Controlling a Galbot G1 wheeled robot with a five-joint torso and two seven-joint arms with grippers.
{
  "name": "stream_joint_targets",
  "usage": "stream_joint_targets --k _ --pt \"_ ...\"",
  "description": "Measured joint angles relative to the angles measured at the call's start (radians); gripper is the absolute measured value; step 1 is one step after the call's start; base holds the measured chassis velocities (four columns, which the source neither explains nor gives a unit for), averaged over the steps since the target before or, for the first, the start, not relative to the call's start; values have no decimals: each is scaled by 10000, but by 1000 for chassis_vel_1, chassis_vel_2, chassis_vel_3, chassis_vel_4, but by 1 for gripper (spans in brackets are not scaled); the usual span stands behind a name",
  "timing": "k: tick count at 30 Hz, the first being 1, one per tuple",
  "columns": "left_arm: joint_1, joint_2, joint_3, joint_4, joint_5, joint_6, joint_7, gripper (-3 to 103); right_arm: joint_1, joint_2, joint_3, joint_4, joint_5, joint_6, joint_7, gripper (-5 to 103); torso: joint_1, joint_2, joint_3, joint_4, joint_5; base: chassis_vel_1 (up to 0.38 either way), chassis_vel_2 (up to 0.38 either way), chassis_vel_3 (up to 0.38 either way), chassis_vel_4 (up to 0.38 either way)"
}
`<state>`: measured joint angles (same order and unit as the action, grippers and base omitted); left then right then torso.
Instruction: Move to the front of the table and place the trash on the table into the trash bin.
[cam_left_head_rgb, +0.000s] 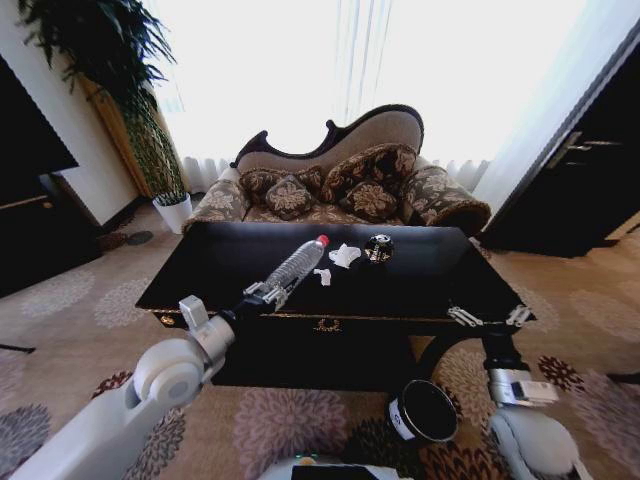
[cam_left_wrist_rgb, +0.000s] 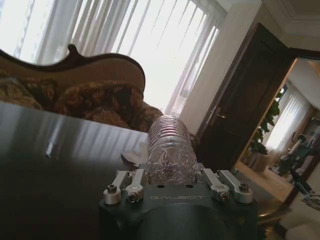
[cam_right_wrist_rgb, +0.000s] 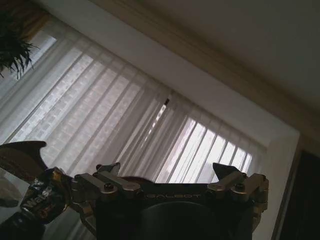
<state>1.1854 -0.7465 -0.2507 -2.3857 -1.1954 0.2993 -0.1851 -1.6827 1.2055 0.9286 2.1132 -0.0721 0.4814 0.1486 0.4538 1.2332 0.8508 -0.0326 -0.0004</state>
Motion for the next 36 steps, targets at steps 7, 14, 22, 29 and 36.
stream_joint_targets --k 7,14,22,29,36 --pt "-25 -163 507 -798 -1488 220 -733 38 125 -12 222 -257 -2817 2051 543 100 0 0 0 2 1 0 0 0 0" --pt "-389 -124 915 -1202 -2764 357 -1231 38 327 116 353 -852 -5637 3256 1305 100 0 1 1 1 2 0 0 0 0" --pt "-301 -76 1152 -1192 -2858 459 -1079 38 533 527 -95 -1088 -7862 3300 2383 100 0 0 1 2 1 0 0 0 0" --pt "-1324 -46 1995 -1174 -2961 492 -1100 38 580 585 -383 -443 -8568 3264 2453 100 2 0 2 1 0 0 0 0 0" --pt "-2322 -26 2571 -1163 -3469 543 -1173 38 567 719 -783 -205 -9017 3228 2384 100 1 0 1 2 1 0 0 0 0"
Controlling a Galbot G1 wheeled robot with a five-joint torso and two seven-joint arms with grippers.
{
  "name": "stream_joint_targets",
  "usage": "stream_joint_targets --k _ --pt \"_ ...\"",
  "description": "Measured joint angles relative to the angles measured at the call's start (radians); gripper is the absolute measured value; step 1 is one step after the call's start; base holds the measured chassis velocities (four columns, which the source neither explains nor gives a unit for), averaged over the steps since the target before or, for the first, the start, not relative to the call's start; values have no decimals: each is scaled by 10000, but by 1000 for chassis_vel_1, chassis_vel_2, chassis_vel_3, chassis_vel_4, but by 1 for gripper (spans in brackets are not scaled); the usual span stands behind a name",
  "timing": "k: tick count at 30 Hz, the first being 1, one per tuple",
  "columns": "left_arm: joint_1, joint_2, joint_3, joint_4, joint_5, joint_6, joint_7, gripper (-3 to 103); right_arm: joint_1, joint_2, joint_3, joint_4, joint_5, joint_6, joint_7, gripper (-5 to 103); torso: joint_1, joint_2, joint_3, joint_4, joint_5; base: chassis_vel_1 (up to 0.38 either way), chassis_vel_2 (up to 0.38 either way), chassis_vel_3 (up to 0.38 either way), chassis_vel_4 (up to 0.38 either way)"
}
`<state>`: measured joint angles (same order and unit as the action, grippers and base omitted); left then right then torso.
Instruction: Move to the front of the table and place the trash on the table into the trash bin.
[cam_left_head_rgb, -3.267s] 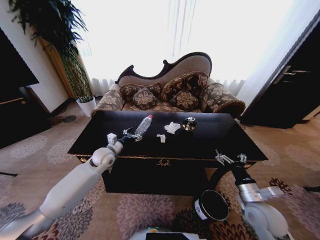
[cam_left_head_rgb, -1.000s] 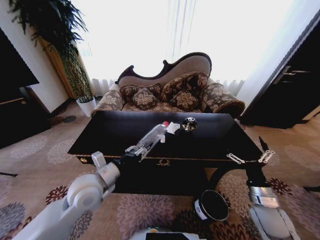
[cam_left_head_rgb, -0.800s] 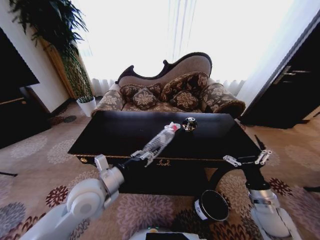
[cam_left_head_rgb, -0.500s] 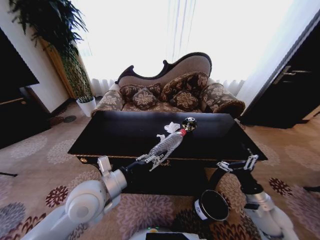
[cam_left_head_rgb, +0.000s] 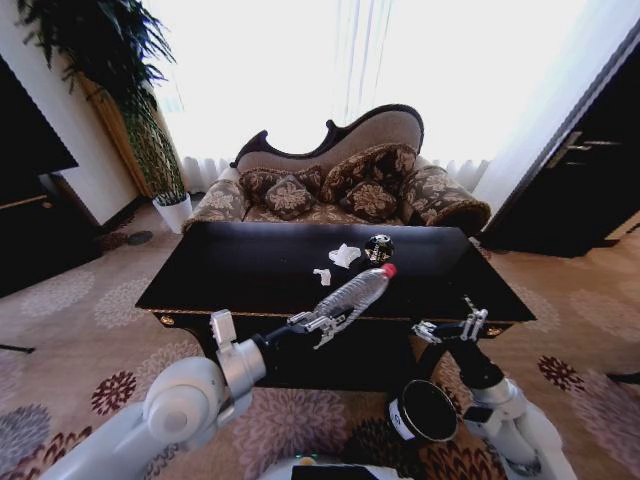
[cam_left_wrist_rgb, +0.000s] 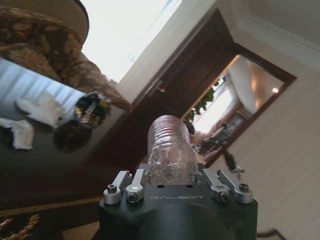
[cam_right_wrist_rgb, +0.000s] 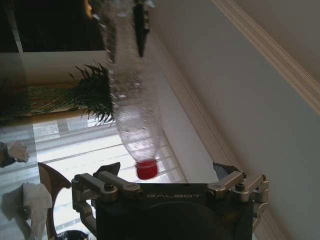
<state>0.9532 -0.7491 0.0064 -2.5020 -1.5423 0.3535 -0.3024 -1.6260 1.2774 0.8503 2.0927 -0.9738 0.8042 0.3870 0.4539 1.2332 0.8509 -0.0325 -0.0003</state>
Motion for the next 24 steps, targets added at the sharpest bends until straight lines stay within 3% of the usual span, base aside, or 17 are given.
stream_joint_targets --k 7,16,24 --pt "-704 -120 522 10 -270 20 -40 38 12 172 -411 106 -265 -26 -122 100 1 -1 1 -1 1 0 0 0 0" --pt "-446 -523 1312 17 692 71 141 38 -71 429 -701 464 -373 -43 -352 100 0 0 0 0 1 0 0 0 0" --pt "-200 -889 1559 19 848 79 112 38 -161 550 -875 560 -447 -52 -377 100 0 -1 0 0 0 0 0 0 0"
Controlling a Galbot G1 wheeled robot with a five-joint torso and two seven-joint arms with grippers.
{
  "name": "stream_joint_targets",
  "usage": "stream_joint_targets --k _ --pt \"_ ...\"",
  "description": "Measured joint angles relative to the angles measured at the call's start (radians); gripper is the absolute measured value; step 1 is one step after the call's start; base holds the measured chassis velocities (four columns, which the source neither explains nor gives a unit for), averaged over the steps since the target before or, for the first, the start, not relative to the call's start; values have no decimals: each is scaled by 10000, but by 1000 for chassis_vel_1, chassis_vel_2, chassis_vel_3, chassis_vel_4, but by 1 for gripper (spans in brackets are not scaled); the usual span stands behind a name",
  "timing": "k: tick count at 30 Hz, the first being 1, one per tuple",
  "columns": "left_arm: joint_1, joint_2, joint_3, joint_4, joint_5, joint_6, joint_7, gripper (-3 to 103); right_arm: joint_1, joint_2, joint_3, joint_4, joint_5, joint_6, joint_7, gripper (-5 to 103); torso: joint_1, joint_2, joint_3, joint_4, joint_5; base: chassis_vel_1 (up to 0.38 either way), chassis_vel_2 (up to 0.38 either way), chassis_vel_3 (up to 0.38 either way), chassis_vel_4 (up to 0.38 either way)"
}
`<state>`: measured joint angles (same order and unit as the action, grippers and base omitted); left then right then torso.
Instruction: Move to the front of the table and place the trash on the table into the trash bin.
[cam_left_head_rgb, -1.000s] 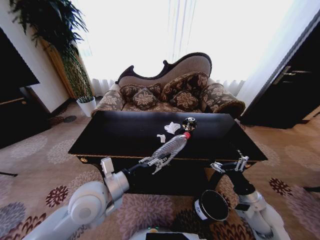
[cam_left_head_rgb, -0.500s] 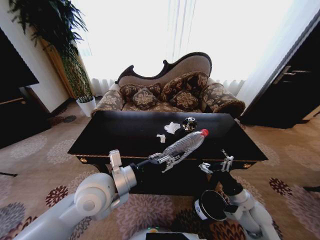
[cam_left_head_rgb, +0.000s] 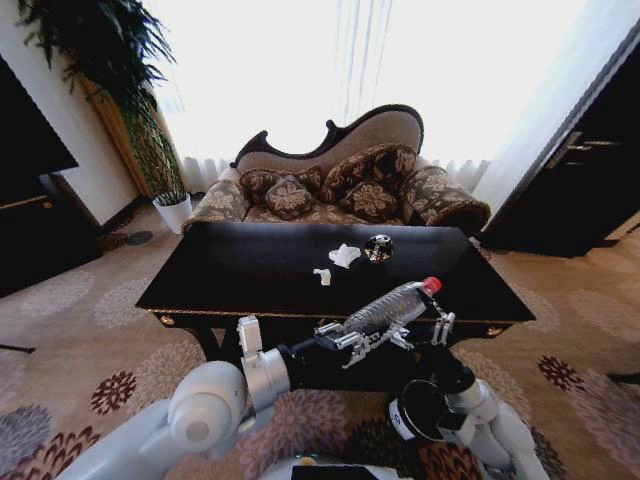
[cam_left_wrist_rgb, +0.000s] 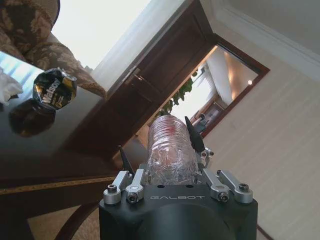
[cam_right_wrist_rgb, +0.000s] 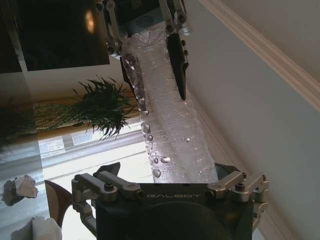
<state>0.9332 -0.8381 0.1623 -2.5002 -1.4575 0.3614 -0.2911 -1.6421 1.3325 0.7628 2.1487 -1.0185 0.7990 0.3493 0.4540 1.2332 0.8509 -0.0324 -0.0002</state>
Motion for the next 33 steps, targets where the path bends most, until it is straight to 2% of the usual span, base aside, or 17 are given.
stream_joint_targets --k 3,8,9,13,15,19,21,22,24,27,33 --pt "118 -53 20 2 59 8 -3 38 -32 49 -35 -1 -65 -2 2 101 -1 0 0 0 0 0 0 0 0" --pt "157 -138 100 11 259 10 -14 36 -48 80 -92 58 -86 -12 -31 87 -1 0 0 -1 0 0 0 0 0" --pt "157 -138 100 11 259 10 -14 36 -48 80 -92 58 -86 -12 -31 87 -1 0 0 -1 0 0 0 0 0" --pt "378 -209 -1 14 365 5 -18 36 -96 80 -91 78 -39 -16 -45 65 -1 0 0 -1 1 0 0 0 0" --pt "445 -256 -48 15 383 6 -18 36 -110 79 -89 81 -28 -16 -44 65 -1 0 0 0 0 0 0 0 0" --pt "540 -321 -85 15 405 6 -18 36 -135 78 -100 126 15 -19 -46 47 -1 1 0 -1 0 0 0 0 0" --pt "549 -322 -87 14 406 4 -17 36 -136 77 -101 131 19 -19 -50 47 -1 0 0 -1 0 0 0 0 0" --pt "591 -327 -119 14 424 2 -12 36 -147 79 -110 139 40 -19 -70 41 -1 0 0 0 0 0 0 0 0" --pt "611 -335 -144 13 439 3 -7 36 -155 88 -119 139 48 -19 -76 41 -1 0 0 -1 1 0 0 0 0" --pt "767 -440 -361 12 484 30 12 36 -202 157 -188 139 51 -20 -79 33 -1 0 0 -1 -1 0 0 0 0" --pt "927 -297 -568 0 689 266 237 36 -195 193 -258 119 24 -16 -117 33 -1 0 0 0 0 0 0 0 0"
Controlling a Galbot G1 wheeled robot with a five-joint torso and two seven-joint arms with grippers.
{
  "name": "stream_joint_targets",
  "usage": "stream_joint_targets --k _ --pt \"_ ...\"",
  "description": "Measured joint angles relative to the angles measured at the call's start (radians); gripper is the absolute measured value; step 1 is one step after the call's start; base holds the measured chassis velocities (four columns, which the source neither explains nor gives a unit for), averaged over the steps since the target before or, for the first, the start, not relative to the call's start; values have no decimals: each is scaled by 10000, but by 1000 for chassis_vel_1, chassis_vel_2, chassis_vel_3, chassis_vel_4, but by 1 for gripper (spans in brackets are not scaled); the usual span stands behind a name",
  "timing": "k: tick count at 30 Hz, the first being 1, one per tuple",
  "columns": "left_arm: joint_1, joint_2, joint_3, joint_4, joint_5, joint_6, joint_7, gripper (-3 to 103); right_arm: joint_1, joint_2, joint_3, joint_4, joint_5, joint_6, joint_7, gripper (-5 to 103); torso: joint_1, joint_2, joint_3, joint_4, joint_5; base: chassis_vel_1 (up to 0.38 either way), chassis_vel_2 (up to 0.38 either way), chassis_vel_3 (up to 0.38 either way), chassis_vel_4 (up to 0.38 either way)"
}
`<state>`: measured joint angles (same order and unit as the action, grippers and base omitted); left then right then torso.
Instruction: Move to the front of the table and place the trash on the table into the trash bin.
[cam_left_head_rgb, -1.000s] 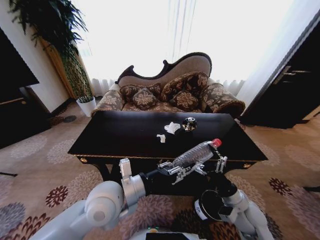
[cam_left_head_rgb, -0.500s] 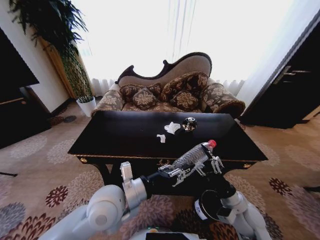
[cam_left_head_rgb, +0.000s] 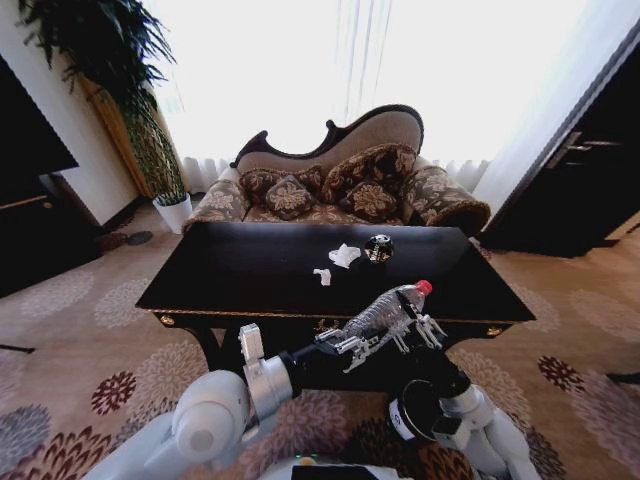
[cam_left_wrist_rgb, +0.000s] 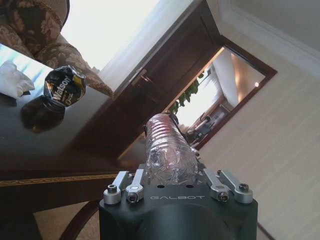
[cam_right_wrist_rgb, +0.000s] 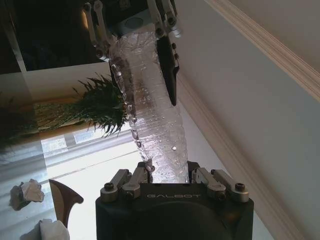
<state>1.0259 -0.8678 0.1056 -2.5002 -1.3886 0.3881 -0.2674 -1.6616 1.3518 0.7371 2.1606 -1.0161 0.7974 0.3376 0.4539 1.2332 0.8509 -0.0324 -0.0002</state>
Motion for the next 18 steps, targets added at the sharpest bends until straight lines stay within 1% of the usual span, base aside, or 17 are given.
stream_joint_targets --k 1,2,5,6,10,12,16,18 --pt "6 50 -58 0 71 72 93 41 2 7 -10 -12 0 3 -12 33 0 0 0 0 -1 0 0 0 0" --pt "6 87 -81 0 114 110 141 41 2 11 -12 -23 -2 6 -21 32 0 0 0 0 0 0 0 0 0" --pt "-57 293 -269 -1 382 266 401 57 -5 26 -17 -138 -12 29 -52 27 -1 0 0 0 0 0 0 0 0" --pt "-57 293 -269 -1 382 266 401 57 -5 26 -17 -138 -12 29 -52 27 -1 0 0 0 0 0 0 0 0" --pt "-59 469 -656 -2 755 387 624 78 -1 63 -9 -323 54 26 -60 24 0 0 0 0 0 0 0 0 0" --pt "-39 489 -730 -2 776 398 639 78 -1 75 -10 -367 72 26 -60 24 0 0 0 -1 0 0 0 0 0" --pt "90 697 -1205 -2 1009 345 675 98 6 149 -29 -651 152 27 -45 24 0 0 0 -1 0 0 0 0 0" --pt "161 756 -1378 -2 1156 297 682 98 13 174 -41 -735 235 26 -47 24 0 0 0 -1 -1 0 0 0 0"
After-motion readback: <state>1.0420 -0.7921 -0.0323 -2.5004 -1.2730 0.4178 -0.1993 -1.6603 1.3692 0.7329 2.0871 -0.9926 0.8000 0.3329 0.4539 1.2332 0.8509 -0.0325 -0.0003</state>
